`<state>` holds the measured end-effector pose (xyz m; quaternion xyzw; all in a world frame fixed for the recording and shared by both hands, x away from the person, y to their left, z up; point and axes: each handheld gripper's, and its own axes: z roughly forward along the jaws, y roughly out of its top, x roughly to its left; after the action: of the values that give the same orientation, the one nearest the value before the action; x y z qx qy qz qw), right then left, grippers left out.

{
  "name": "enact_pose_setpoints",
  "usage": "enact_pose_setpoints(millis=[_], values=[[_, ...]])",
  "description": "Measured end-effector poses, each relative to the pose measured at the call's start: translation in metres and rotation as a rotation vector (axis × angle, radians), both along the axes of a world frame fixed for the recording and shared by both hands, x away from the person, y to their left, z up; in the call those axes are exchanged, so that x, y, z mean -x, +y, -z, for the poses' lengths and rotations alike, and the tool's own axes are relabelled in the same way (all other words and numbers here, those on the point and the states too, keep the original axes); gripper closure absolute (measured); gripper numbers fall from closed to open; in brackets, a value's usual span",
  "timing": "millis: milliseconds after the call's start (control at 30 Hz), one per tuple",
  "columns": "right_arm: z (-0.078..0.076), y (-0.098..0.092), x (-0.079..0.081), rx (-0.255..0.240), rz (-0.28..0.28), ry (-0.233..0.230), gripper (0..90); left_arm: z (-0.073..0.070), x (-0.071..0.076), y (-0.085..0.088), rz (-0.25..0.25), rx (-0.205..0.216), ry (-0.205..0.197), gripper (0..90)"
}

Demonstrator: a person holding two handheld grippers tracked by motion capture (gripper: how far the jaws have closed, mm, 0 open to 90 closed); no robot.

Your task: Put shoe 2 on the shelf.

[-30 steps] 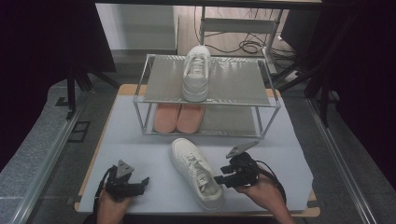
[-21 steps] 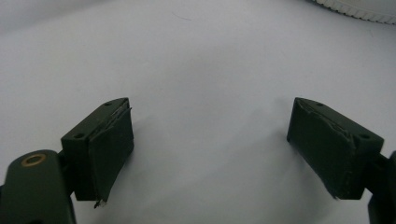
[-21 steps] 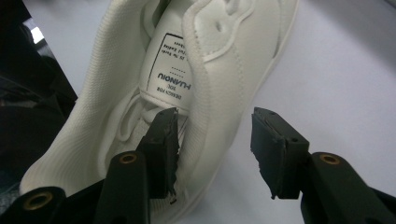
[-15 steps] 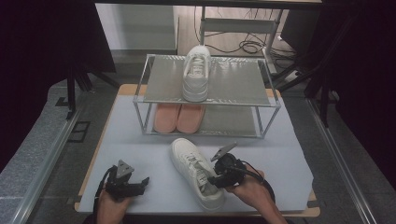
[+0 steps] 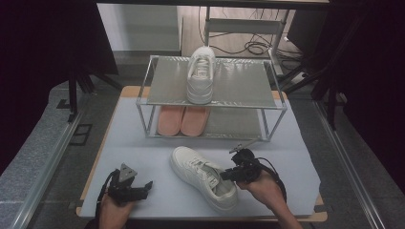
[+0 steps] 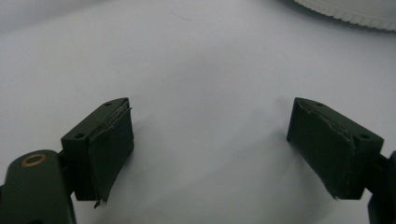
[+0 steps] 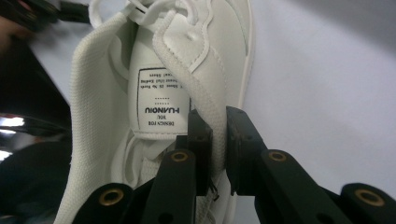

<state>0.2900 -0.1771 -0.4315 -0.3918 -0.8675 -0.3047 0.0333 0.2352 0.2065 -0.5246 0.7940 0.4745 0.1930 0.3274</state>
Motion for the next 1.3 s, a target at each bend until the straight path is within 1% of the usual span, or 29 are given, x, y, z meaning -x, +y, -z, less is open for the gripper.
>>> enact_pose_setpoints(millis=[133,167,267,367,600,667,800,967,1067,1300], values=[[-0.004,-0.007,-0.004,-0.056,0.014,0.037,82.4,0.000,0.000,0.000,-0.005,0.004,0.000,14.4],[-0.004,-0.008,-0.005,-0.062,0.014,0.046,82.4,0.000,0.000,0.000,-0.004,0.005,0.001,14.5],[-0.006,-0.014,-0.008,-0.101,0.019,0.082,82.6,0.000,0.000,0.000,-0.005,0.005,0.000,14.5],[-0.008,-0.018,-0.010,-0.132,0.024,0.107,82.6,0.000,0.000,0.000,-0.005,0.006,0.000,14.4],[-0.017,-0.030,-0.011,-0.216,0.035,0.131,82.7,0.000,0.000,0.000,-0.005,0.005,0.000,14.4],[-0.022,-0.035,-0.011,-0.241,0.039,0.130,82.7,0.000,0.000,0.000,-0.004,0.005,0.000,14.4],[-0.033,-0.044,-0.011,-0.271,0.058,0.120,82.6,0.000,0.000,0.000,-0.002,0.003,-0.001,14.4],[-0.049,-0.062,-0.011,-0.325,0.084,0.105,82.6,0.000,0.000,0.000,-0.002,0.004,0.000,14.4],[-0.058,-0.071,-0.011,-0.349,0.102,0.094,82.6,0.000,0.000,0.000,-0.001,0.005,0.001,14.3],[-0.079,-0.090,-0.011,-0.383,0.143,0.078,82.5,0.000,0.000,0.000,-0.001,0.003,0.000,14.3]])
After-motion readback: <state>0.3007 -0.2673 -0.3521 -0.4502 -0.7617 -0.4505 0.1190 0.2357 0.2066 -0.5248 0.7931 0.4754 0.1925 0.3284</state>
